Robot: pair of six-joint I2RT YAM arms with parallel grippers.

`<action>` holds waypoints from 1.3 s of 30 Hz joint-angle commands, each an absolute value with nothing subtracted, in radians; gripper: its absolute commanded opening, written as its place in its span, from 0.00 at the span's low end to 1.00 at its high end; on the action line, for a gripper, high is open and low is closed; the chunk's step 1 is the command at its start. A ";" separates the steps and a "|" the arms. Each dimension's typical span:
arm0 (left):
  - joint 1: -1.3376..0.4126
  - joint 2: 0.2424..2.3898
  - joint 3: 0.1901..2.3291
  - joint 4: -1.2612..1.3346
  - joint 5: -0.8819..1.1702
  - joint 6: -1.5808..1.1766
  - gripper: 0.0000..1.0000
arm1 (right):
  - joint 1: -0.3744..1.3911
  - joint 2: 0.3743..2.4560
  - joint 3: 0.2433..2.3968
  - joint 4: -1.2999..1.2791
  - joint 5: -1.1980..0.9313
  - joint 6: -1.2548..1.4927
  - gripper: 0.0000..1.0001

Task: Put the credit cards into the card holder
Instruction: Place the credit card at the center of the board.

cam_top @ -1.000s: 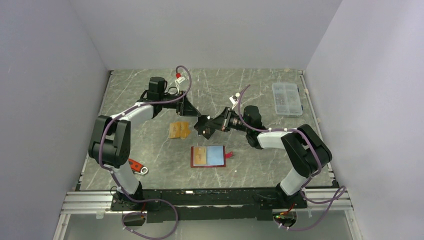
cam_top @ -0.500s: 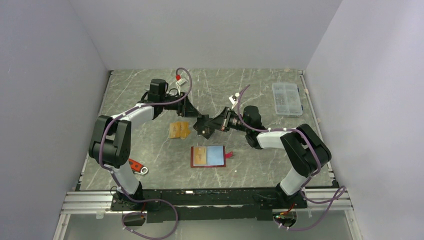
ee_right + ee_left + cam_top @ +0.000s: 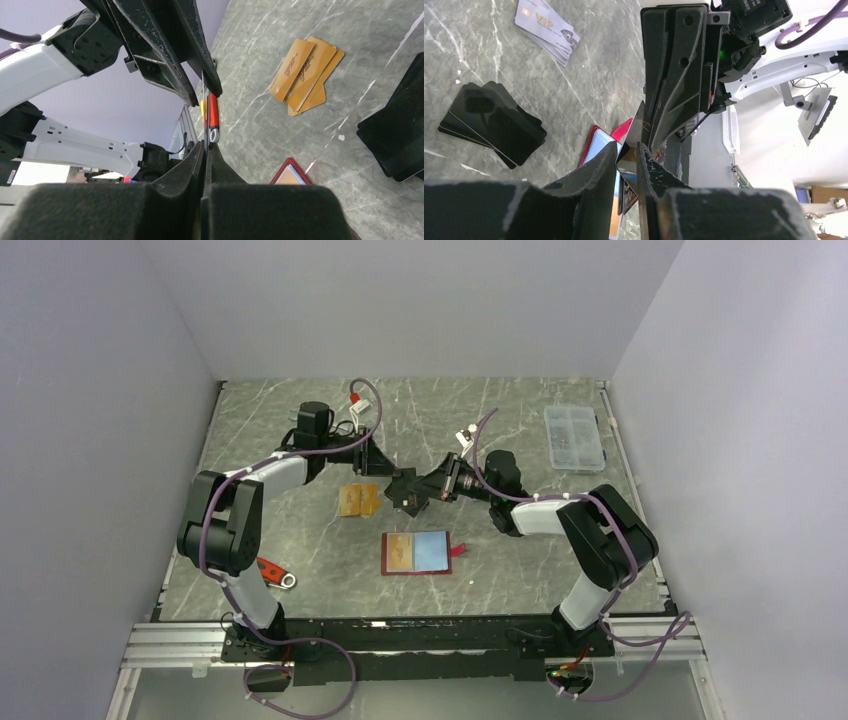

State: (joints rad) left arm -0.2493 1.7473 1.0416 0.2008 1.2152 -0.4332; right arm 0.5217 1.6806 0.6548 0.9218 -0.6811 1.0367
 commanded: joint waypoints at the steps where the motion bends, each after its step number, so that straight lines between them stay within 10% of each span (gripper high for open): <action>1: -0.248 1.721 1.032 0.301 1.290 -0.476 0.23 | 0.524 1.688 0.689 1.005 -0.678 1.043 0.00; 7: -0.242 1.739 1.031 0.363 1.301 -0.533 0.00 | 0.523 1.713 0.696 1.025 -0.684 1.064 0.00; 23: -0.251 2.060 1.172 0.937 1.328 -0.940 0.00 | 0.461 1.832 0.718 1.030 -0.713 1.061 0.13; 39: -0.236 2.024 1.277 0.364 1.216 -0.408 0.00 | 0.413 1.895 0.701 1.047 -0.741 1.048 0.35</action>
